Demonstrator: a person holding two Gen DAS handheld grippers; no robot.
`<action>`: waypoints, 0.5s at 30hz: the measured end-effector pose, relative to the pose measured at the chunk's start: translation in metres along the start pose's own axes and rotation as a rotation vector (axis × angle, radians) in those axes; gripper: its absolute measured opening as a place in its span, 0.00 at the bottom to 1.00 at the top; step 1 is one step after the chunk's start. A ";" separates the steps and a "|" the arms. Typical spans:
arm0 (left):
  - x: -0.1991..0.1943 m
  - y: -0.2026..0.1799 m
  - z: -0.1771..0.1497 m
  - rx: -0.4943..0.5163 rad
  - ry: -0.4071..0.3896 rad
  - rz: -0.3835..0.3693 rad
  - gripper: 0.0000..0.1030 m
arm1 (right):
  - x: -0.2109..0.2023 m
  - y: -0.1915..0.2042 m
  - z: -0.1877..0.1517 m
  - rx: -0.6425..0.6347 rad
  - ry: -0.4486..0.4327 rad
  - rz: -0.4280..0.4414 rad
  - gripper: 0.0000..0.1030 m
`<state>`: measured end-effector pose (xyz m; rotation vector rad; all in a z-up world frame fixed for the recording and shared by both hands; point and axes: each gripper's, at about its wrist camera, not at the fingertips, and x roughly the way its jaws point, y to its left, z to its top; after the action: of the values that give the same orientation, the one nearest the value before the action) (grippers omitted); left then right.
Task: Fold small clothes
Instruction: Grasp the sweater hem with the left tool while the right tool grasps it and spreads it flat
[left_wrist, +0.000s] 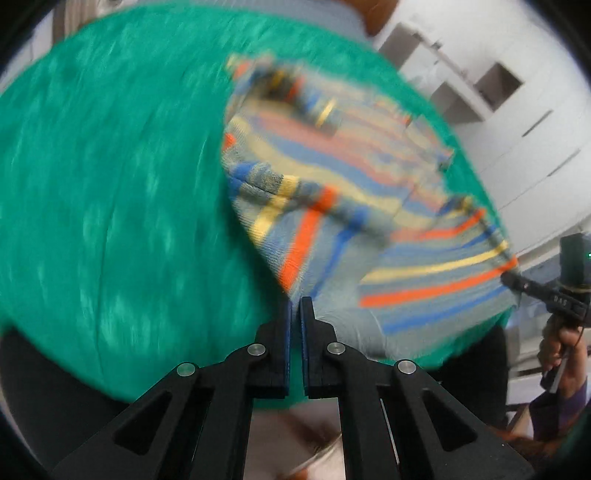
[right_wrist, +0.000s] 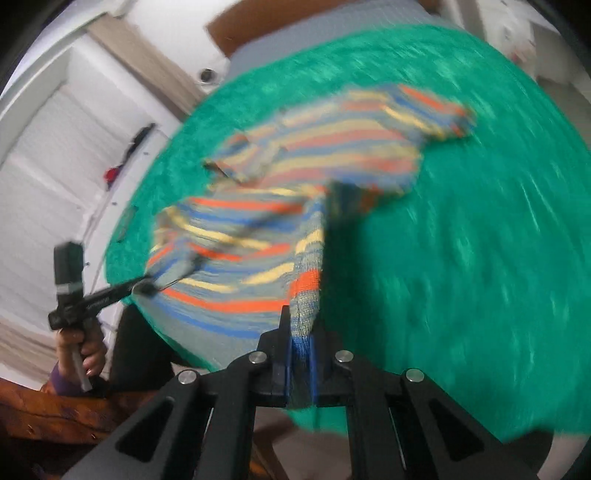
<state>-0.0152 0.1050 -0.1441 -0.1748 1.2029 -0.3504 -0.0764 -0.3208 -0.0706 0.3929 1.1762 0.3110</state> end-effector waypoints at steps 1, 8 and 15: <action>0.007 0.003 -0.011 0.006 0.018 0.048 0.03 | 0.009 -0.008 -0.012 0.032 0.018 -0.021 0.07; -0.012 0.011 -0.009 -0.052 -0.072 0.017 0.77 | 0.036 -0.024 -0.033 0.105 0.027 -0.086 0.08; 0.059 0.000 0.024 -0.113 0.063 0.056 0.45 | 0.045 -0.020 -0.025 0.064 -0.010 -0.102 0.11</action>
<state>0.0254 0.0831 -0.1874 -0.2287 1.2878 -0.2404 -0.0833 -0.3153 -0.1256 0.3887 1.1938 0.1827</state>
